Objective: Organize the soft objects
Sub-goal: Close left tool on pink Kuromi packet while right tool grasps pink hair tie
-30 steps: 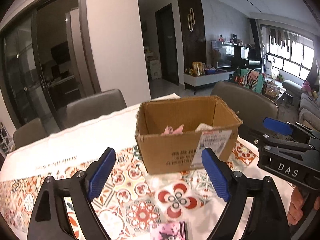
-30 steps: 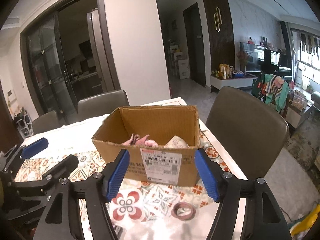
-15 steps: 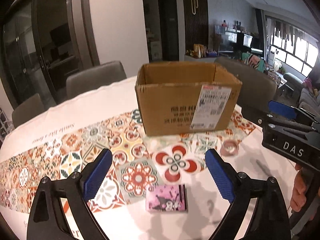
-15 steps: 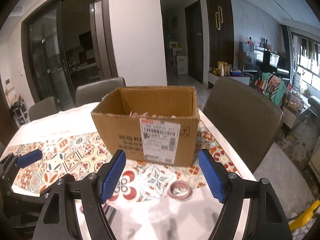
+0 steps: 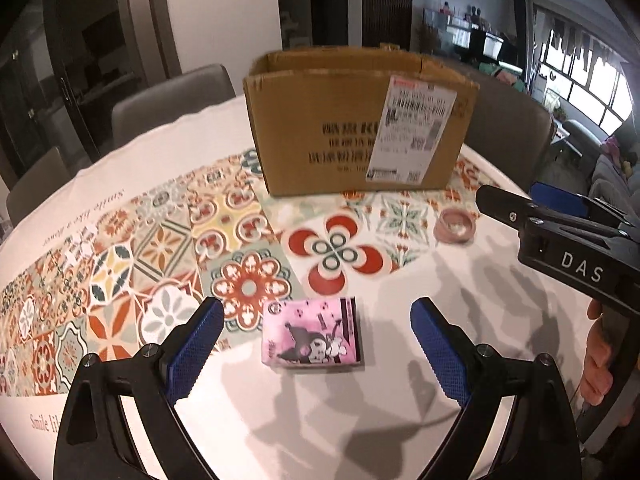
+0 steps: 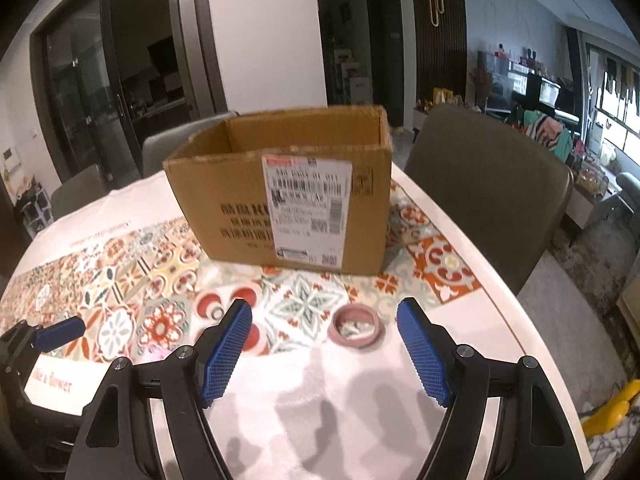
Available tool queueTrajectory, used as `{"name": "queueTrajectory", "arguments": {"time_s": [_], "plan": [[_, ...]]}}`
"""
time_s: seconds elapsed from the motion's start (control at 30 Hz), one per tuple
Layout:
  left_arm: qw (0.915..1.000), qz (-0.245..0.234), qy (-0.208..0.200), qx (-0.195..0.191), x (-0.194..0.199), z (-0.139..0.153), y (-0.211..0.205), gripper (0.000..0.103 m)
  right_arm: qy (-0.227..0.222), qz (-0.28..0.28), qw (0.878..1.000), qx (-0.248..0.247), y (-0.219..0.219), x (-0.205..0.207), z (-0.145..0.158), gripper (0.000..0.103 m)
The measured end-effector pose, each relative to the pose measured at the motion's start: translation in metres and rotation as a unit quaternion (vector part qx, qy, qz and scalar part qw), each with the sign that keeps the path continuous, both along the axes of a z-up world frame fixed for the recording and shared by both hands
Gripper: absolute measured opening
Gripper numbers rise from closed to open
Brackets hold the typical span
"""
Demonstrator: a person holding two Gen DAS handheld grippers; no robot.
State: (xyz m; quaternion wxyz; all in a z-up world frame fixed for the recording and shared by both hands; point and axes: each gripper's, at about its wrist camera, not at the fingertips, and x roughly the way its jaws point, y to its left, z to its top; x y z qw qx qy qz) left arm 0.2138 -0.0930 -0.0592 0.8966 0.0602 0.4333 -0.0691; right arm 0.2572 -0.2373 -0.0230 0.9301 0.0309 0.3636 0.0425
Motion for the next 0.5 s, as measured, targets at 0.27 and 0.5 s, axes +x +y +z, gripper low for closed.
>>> {"name": "queueTrajectory", "arguments": {"time_s": [0.27,0.5], "plan": [[0.9991,0.01,0.041,0.005,0.011,-0.028,-0.001,0.096,0.051,-0.011,0.999,-0.002,-0.004,0.014,-0.028,0.076],[0.9972,0.023,0.07,0.01,0.021,-0.046,-0.001,0.096,0.09,-0.025,0.996,-0.001,-0.008,0.031,-0.049,0.076]]}}
